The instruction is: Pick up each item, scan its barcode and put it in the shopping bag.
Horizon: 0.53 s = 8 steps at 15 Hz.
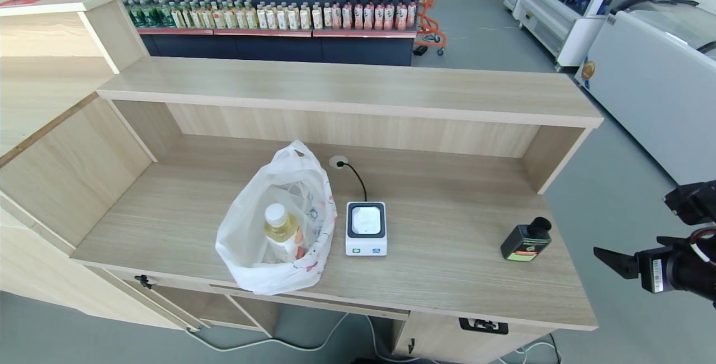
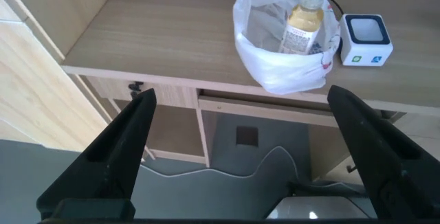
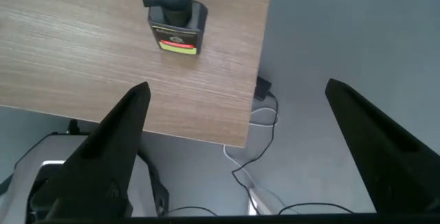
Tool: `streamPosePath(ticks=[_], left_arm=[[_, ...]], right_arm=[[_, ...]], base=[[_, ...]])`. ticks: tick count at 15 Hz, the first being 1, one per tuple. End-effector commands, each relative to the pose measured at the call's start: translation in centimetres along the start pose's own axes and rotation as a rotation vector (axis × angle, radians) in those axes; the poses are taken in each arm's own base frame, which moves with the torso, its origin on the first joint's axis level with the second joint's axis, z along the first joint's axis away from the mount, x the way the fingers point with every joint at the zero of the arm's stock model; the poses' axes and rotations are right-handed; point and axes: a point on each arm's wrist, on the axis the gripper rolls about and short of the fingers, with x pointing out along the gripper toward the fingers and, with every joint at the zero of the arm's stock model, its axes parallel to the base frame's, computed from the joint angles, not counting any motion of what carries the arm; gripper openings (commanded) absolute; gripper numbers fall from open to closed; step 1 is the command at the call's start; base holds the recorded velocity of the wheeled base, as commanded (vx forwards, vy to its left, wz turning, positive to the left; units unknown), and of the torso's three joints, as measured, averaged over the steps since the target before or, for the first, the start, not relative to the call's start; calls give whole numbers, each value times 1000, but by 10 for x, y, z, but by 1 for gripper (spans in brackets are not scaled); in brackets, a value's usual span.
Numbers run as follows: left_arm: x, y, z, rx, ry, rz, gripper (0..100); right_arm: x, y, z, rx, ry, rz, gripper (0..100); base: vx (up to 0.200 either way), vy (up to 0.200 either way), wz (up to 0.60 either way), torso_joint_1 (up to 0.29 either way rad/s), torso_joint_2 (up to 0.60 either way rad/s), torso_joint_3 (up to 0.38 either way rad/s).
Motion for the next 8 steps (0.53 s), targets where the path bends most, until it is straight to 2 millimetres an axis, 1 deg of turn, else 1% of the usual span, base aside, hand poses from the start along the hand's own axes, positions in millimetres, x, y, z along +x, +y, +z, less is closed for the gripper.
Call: streamPosePath(ticks=[1,5,8], left_arm=[[0,0,0,-2,0,0,100],[0,0,0,-3,2,0,100],[0,0,0,-3,0,0,100]], right_arm=[[1,3,-10,-7,41,13,100],[2,5,-14,-25,60,24,100],[5,6,-19,-106,104,42,100]], base=[[0,-200,0,2,2,2],[0,-200,0,2,7,2],[0,0,0,0,0,0]])
